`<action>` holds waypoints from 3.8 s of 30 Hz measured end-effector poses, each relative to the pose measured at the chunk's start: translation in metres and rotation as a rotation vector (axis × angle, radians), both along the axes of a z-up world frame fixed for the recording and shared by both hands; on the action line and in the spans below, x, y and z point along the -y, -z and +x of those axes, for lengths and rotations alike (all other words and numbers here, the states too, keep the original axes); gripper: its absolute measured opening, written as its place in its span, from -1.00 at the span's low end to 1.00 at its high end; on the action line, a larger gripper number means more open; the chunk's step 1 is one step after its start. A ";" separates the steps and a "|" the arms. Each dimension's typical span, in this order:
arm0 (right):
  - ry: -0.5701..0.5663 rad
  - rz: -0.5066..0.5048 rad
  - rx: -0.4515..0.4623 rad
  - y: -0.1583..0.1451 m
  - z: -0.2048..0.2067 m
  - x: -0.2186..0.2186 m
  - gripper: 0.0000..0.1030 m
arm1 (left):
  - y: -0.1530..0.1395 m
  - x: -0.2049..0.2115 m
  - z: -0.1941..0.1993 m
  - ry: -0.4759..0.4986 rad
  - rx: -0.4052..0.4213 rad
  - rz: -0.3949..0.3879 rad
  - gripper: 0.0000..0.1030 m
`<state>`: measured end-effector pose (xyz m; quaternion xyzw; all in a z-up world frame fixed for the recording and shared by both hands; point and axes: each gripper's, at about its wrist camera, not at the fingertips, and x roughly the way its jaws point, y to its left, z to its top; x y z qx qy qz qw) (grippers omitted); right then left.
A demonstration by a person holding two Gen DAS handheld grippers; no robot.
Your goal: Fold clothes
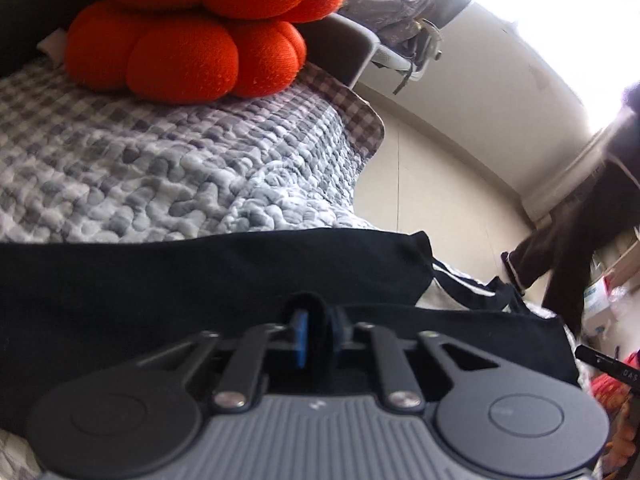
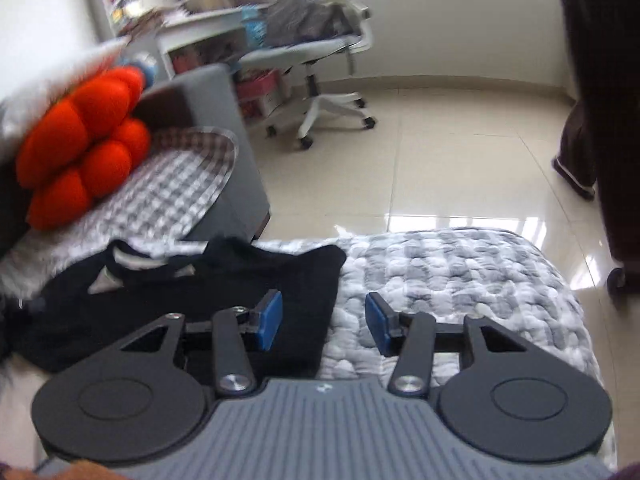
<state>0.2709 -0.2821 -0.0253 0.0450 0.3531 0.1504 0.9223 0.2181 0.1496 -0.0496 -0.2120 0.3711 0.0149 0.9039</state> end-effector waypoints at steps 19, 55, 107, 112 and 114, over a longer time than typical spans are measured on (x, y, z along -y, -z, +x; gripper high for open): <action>-0.094 0.059 -0.128 -0.001 -0.019 0.019 -0.87 | -0.026 -0.005 0.008 -0.119 0.091 0.090 -0.96; -0.022 -0.141 0.108 -0.010 0.008 0.000 -0.56 | -0.013 -0.019 -0.001 -0.131 0.060 0.046 -0.96; -0.113 -0.169 0.080 -0.004 -0.096 -0.063 -0.11 | -0.032 -0.012 -0.077 -0.077 0.014 0.121 -0.77; -0.108 -0.153 0.080 -0.006 -0.086 -0.076 -0.11 | -0.042 0.008 -0.088 -0.030 0.061 0.070 -0.68; -0.113 -0.136 0.088 -0.011 -0.084 -0.079 -0.11 | -0.040 0.017 -0.087 -0.012 0.065 0.062 -0.50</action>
